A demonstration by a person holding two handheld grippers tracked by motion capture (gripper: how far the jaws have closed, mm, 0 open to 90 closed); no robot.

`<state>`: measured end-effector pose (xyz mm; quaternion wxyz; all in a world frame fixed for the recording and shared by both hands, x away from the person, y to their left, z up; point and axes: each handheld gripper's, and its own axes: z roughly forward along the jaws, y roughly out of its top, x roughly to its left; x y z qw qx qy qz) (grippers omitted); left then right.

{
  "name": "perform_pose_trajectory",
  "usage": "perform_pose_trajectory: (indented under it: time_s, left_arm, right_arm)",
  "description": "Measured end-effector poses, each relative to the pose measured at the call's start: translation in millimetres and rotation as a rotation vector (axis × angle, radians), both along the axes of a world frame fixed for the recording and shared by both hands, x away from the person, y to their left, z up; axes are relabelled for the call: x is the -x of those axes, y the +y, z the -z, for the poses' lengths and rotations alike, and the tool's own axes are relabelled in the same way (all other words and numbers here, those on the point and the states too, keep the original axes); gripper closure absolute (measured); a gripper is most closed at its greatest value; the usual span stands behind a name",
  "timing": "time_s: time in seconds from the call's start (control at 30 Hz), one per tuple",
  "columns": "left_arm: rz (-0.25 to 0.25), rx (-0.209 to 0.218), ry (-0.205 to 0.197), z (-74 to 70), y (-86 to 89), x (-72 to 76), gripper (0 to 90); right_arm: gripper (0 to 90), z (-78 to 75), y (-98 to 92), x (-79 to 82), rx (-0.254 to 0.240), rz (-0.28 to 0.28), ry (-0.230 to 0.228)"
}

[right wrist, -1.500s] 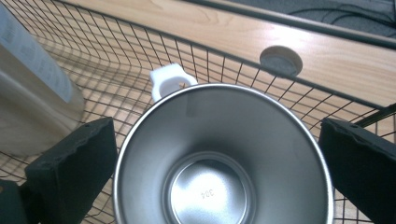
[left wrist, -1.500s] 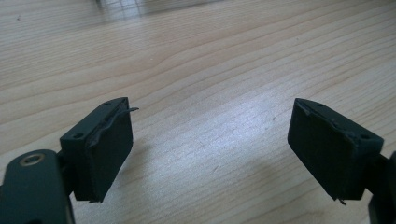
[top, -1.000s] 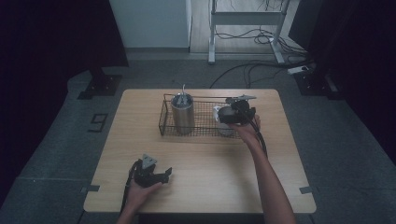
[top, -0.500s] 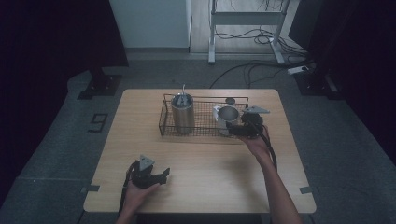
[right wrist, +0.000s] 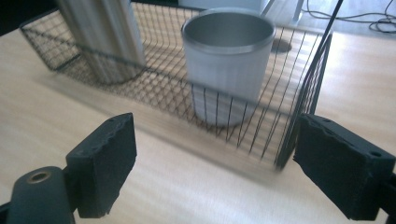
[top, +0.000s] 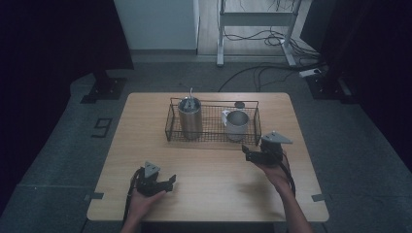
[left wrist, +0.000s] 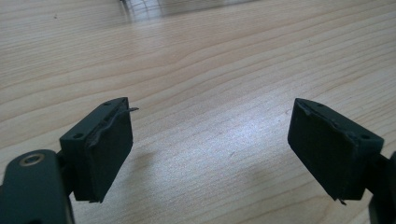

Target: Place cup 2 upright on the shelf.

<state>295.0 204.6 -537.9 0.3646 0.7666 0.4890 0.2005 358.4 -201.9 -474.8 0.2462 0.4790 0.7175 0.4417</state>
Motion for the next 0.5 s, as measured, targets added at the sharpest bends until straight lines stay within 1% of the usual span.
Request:
perform_pose_trajectory:
  time_s: [0.13, 0.23, 0.4, 0.5]
  left_arm:
    - [0.000, 0.000, 0.000, 0.6, -1.1, 0.4, 14.4]
    - [-0.001, 0.000, 0.001, 1.0, -1.6, 0.3, 14.4]
    - [0.003, -0.003, 0.005, 1.8, -2.8, 0.3, 14.4]
    - [0.006, -0.004, 0.006, 2.5, -4.5, 0.5, 14.4]
  right_arm:
    - [13.3, 11.7, -5.7, 15.7, -0.007, -0.008, 0.005]
    - [13.3, 21.4, -9.7, 25.8, -0.008, -0.015, 0.022]
    - [13.4, 42.0, -15.9, 41.2, 0.011, -0.023, 0.066]
    - [13.4, 51.5, -18.5, 44.1, 0.021, -0.020, 0.091]
